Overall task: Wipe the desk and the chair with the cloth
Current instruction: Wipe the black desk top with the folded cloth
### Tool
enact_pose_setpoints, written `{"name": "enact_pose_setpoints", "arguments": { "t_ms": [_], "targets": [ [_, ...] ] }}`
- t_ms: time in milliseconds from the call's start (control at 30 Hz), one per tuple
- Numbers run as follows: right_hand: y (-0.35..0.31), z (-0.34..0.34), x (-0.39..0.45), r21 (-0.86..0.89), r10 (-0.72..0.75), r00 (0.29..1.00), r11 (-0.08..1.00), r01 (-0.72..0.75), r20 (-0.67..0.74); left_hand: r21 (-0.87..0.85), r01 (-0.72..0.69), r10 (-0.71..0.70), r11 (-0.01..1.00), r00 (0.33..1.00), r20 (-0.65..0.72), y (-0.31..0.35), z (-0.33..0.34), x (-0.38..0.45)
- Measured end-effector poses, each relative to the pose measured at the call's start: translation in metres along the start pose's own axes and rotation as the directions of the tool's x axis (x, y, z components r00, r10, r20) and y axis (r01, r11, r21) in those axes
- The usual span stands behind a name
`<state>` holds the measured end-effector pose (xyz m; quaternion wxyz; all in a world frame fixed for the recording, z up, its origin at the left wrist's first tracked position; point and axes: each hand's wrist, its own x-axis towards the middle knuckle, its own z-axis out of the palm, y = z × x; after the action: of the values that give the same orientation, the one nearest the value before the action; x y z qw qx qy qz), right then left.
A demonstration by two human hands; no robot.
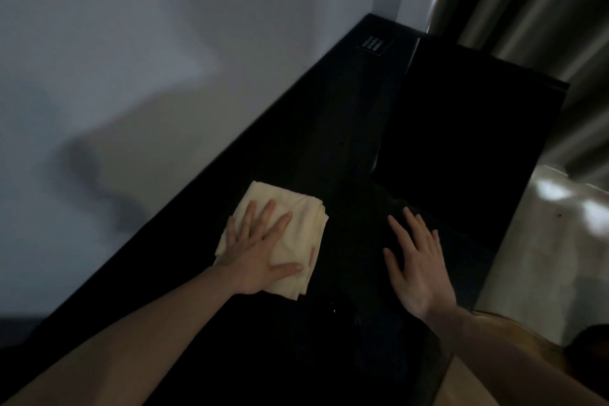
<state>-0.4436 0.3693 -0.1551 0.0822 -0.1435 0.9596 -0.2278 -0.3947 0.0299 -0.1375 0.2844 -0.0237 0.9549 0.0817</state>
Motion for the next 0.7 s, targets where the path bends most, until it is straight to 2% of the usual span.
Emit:
{"name": "enact_pose_setpoints", "arguments": {
  "t_ms": [467, 700],
  "targets": [
    [0.097, -0.048, 0.133, -0.099, 0.094, 0.992, 0.99, -0.102, -0.086, -0.025, 0.019, -0.02, 1.0, 0.998, -0.055, 0.088, -0.07, 0.139],
    [0.104, -0.051, 0.147, -0.15, 0.128, 0.986, 0.978, -0.143, -0.103, -0.007, -0.018, 0.017, 1.0, 0.995, -0.097, 0.128, -0.11, 0.216]
  ]
}}
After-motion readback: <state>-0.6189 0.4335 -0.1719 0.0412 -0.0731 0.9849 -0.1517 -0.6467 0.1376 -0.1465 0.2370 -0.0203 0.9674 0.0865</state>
